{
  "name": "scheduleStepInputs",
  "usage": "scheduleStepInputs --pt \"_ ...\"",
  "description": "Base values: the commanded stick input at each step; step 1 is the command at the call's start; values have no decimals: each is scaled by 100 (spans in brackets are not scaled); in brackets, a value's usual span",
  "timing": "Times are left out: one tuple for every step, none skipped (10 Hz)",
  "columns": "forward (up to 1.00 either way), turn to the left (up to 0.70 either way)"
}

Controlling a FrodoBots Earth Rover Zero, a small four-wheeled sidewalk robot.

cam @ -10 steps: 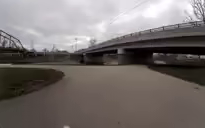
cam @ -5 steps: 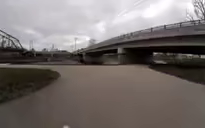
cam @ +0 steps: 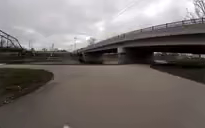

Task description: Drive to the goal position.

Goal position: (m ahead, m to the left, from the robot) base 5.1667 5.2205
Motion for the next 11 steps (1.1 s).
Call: scheduleStepInputs --pt "100 0" --pt "100 0" --pt "100 0" --pt "100 0" --pt "100 0" --pt "100 0" --pt "100 4" --pt "100 11" --pt "100 21" --pt "100 33" --pt "100 33"
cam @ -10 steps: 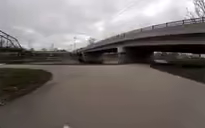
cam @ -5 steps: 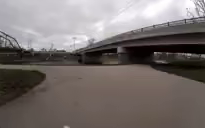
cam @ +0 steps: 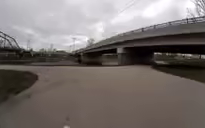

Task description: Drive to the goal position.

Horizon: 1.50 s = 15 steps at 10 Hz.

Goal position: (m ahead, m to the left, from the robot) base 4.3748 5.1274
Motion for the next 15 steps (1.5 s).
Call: scheduleStepInputs --pt "100 32" --pt "100 22" --pt "100 16" --pt "100 16" --pt "100 16" --pt "100 16" --pt "100 23" --pt "100 40" --pt "100 40" --pt "100 35" --pt "100 0" --pt "100 0" --pt "100 0" --pt "100 0" --pt "100 0"
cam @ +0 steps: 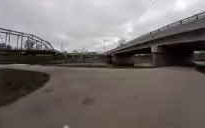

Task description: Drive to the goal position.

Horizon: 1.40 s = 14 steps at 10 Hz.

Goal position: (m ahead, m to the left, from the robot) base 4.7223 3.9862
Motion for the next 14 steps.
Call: scheduleStepInputs --pt "100 0" --pt "100 0" --pt "100 0" --pt "100 0" --pt "100 0" --pt "100 0" --pt "100 0" --pt "100 0" --pt "100 0" --pt "100 23" --pt "100 39" --pt "100 40" --pt "100 40" --pt "100 40"
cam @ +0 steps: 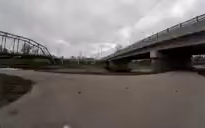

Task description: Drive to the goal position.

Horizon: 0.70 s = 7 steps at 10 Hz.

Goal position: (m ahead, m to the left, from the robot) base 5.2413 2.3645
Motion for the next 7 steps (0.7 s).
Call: scheduleStepInputs --pt "100 9" --pt "100 4" --pt "100 0" --pt "100 0" --pt "100 0" --pt "100 0" --pt "100 0"
